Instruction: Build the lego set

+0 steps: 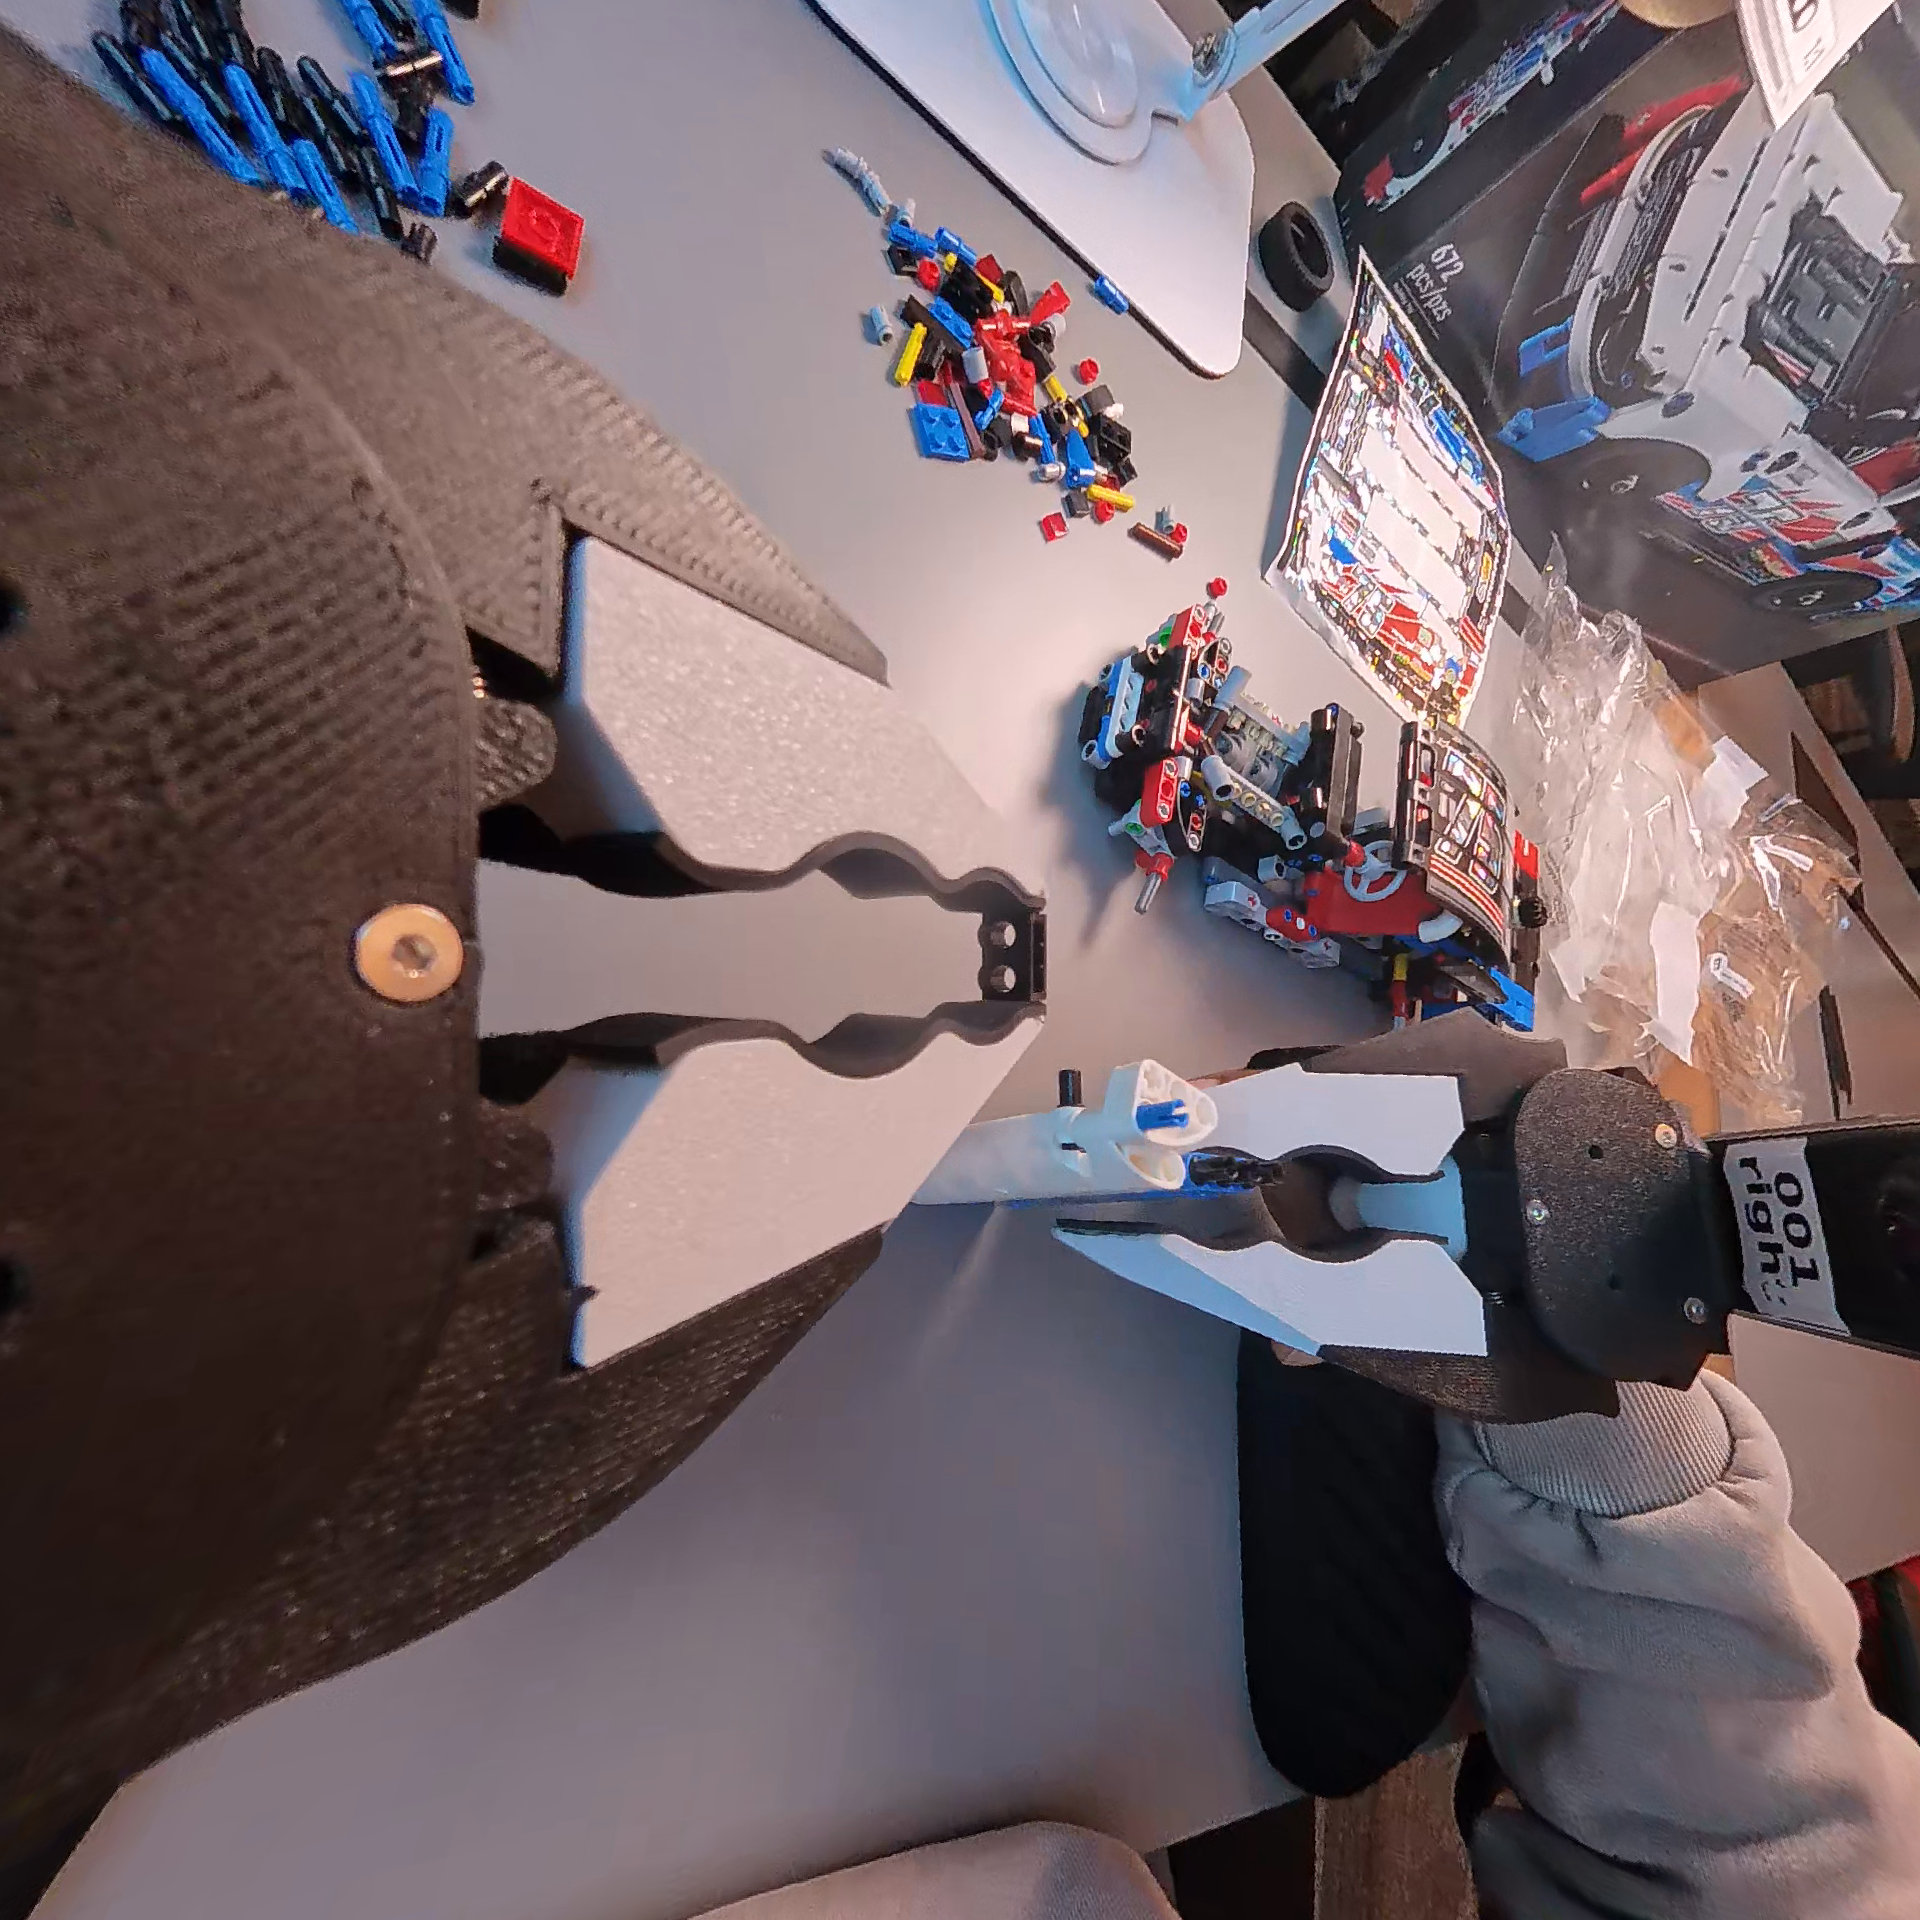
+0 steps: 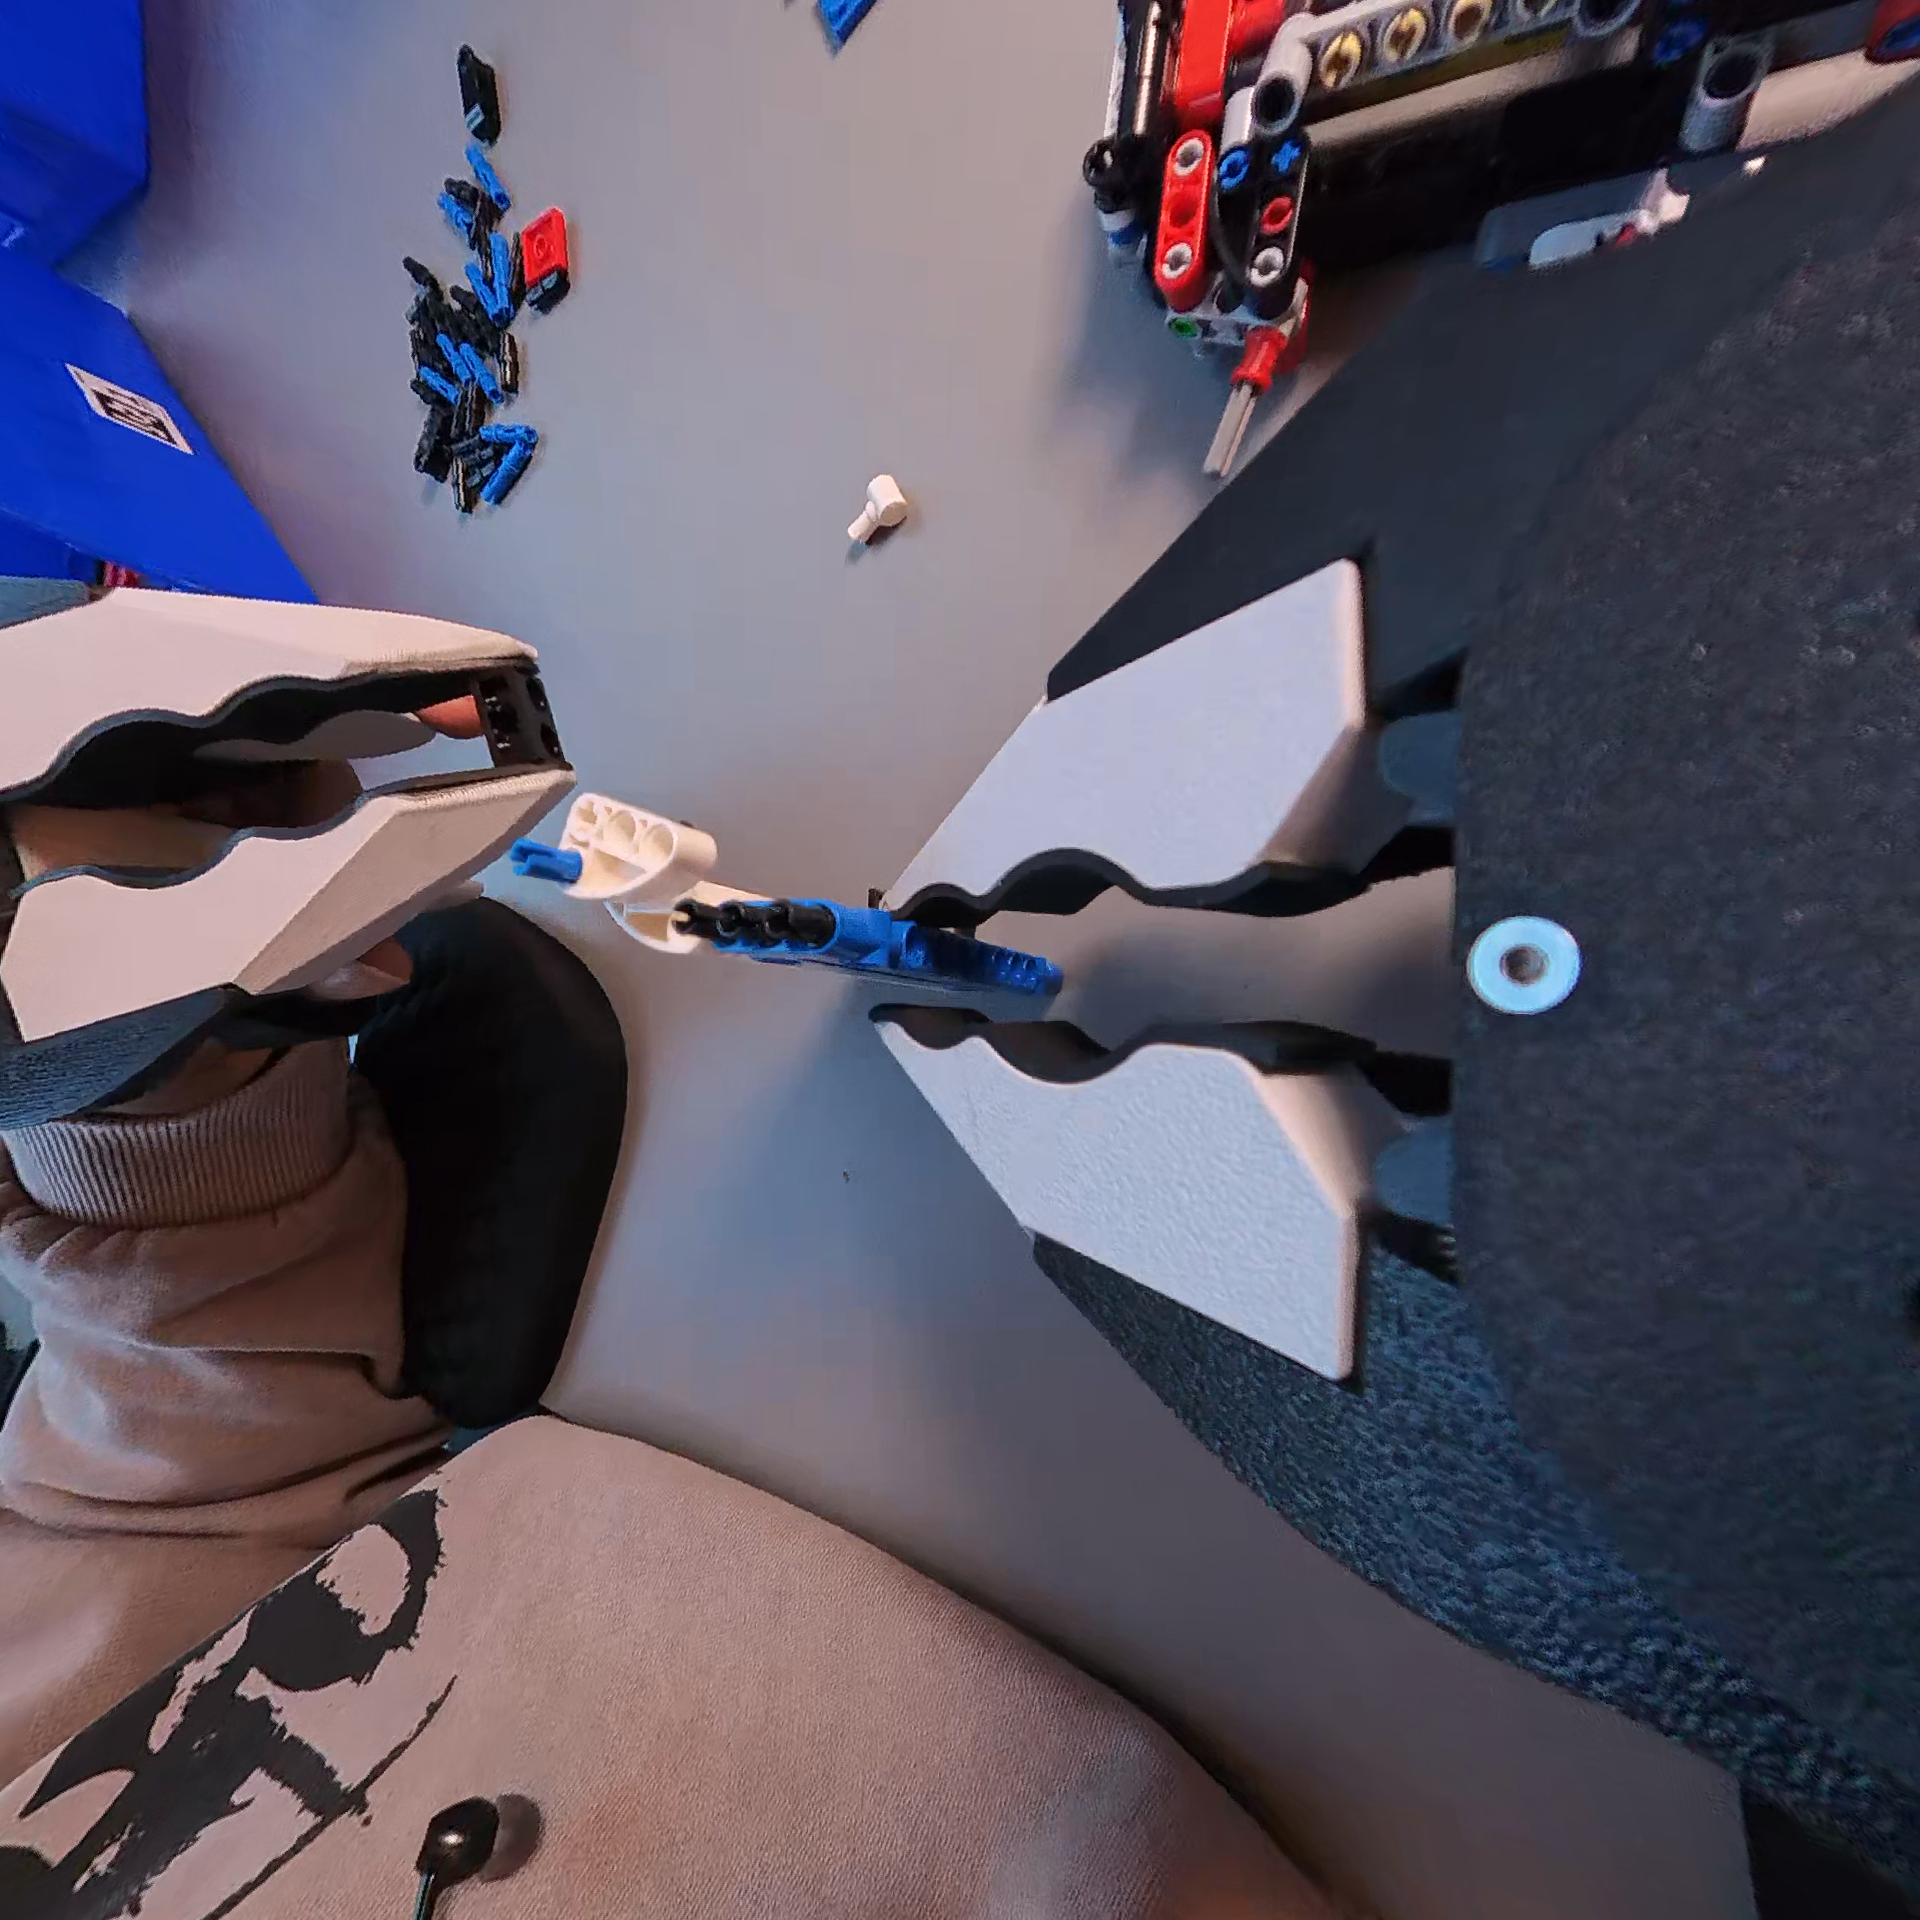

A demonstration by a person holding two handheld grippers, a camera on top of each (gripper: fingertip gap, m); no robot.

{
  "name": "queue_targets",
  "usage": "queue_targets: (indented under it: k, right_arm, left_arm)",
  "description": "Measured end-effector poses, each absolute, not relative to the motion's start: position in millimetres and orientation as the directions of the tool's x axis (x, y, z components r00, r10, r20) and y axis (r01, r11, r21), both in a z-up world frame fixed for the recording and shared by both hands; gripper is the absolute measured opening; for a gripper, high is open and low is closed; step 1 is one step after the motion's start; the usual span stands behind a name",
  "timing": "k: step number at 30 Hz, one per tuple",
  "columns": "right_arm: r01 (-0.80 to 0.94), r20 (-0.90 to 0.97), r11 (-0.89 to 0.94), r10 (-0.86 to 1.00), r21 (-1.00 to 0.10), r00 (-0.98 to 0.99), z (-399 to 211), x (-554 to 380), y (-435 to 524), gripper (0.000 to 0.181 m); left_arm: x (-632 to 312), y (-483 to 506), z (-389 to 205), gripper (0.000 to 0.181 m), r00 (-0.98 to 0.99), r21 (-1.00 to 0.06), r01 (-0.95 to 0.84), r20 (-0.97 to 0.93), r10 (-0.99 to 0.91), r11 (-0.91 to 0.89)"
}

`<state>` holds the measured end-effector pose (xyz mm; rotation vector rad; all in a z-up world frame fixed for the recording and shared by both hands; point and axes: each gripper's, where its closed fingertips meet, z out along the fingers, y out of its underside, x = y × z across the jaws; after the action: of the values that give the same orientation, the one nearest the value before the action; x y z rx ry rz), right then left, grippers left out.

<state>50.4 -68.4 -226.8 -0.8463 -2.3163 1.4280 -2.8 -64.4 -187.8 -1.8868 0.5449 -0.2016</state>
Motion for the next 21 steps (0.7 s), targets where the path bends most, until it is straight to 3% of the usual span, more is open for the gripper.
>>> queue_targets:
  k: [1, 9, 14, 21]
  right_arm:
    - [0.324, -0.056, 0.331, 0.617, -0.886, -0.785, -225.9, 50.5, -68.2, 0.012]
    - [0.290, -0.013, 0.339, 0.630, -0.895, -0.777, -222.4, 48.0, -65.6, 0.015]
    - [0.255, 0.039, 0.371, 0.629, -0.893, -0.777, -222.2, 46.7, -68.0, 0.005]
    - [0.261, 0.039, 0.383, 0.624, -0.886, -0.781, -224.9, 47.2, -67.7, 0.015]
  left_arm:
    - [-1.8, -64.2, -188.3, 0.014, 0.878, -0.917, -0.276, -0.119, -0.465, -0.287]
    - [5.2, -64.2, -187.6, 0.014, 0.868, -0.915, -0.291, -0.129, -0.479, -0.280]
    - [4.1, -64.4, -187.8, 0.014, 0.870, -0.914, -0.291, -0.130, -0.476, -0.283]
    - [3.2, -64.8, -188.4, 0.014, 0.870, -0.915, -0.286, -0.124, -0.477, -0.284]
